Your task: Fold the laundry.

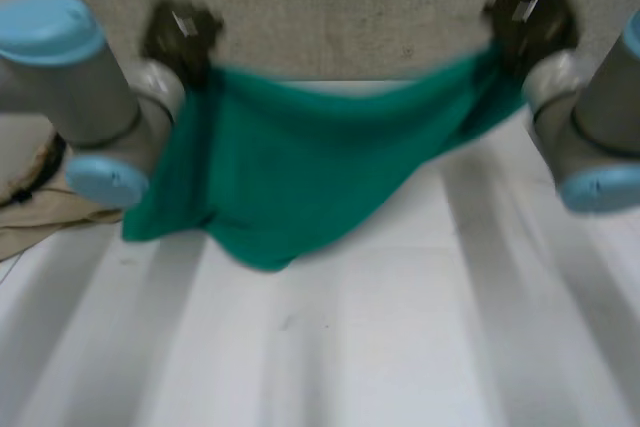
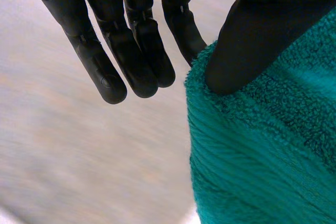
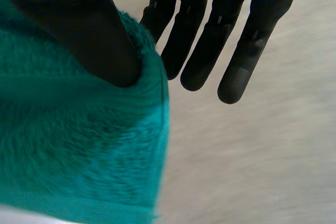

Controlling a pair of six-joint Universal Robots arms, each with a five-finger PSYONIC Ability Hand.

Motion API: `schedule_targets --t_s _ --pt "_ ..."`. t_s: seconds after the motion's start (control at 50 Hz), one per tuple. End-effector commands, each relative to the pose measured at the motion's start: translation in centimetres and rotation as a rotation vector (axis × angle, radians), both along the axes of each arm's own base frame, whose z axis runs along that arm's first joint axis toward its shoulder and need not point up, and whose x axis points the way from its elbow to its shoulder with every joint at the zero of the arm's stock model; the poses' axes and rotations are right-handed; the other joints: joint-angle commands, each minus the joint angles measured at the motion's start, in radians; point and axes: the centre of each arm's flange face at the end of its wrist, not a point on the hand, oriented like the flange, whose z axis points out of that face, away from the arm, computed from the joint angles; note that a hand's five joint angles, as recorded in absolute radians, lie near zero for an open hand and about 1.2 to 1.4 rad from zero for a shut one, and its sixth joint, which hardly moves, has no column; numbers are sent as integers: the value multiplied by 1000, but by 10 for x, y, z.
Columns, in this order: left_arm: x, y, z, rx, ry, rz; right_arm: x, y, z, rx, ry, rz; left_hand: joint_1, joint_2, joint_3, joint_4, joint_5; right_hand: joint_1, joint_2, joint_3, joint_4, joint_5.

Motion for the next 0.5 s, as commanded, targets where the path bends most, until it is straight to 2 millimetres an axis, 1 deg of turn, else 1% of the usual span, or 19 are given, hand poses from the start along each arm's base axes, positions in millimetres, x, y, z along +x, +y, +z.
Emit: schedule_targets --t_s 0.02,0.04,0.06,0.1,0.12,0.16,0.18,0.24,0.26,0.3,0.32,0.38,0.4,0.46,0.48,0.5 --pt "21 13 99 -335 242 108 -11 -8 93 -384 -269 -31 241 202 208 198 254 260 219 206 197 230" --pt "23 18 101 -340 252 108 -11 -7 95 -390 -269 -25 241 202 208 198 254 260 219 206 197 230" --pt "25 26 99 -333 263 104 -10 -4 95 -390 -258 -10 241 202 208 198 254 260 219 206 197 230" --pt "26 34 90 -309 256 94 -8 -3 88 -365 -233 1 241 202 208 198 254 260 219 206 197 230" --pt "24 44 76 -267 236 78 -8 -1 76 -320 -206 6 241 202 208 198 254 260 219 206 197 230" --pt "21 54 55 -205 206 59 -8 0 61 -264 -177 9 241 202 208 198 254 260 219 206 197 230" --pt "19 63 29 -133 169 49 -9 3 43 -197 -141 12 241 202 208 198 254 260 219 206 197 230" --pt "17 78 -12 -24 112 35 -9 9 8 -74 -80 20 241 202 208 198 254 260 219 206 197 230" --pt "18 88 -36 36 81 34 -11 14 -17 6 -39 23 241 202 208 198 254 260 219 206 197 230" --pt "18 98 -59 97 51 35 -13 20 -41 86 -1 27 241 202 208 198 254 260 219 206 197 230" --pt "18 108 -85 162 13 36 -15 28 -65 158 34 35 241 202 208 198 254 260 219 206 197 230" --pt "19 122 -121 258 -51 49 -19 38 -99 255 83 45 241 202 208 198 254 260 219 206 197 230" --pt "21 129 -139 307 -84 64 -20 45 -120 310 120 53 241 202 208 198 254 260 219 206 197 230" --pt "25 140 -159 380 -140 104 -23 53 -146 376 180 56 241 202 208 198 254 260 219 206 197 230" --pt "30 147 -164 419 -164 137 -24 57 -155 397 219 54 241 202 208 198 254 260 219 206 197 230" --pt "31 150 -164 434 -176 149 -25 59 -160 409 237 53 241 202 208 198 254 260 219 206 197 230"
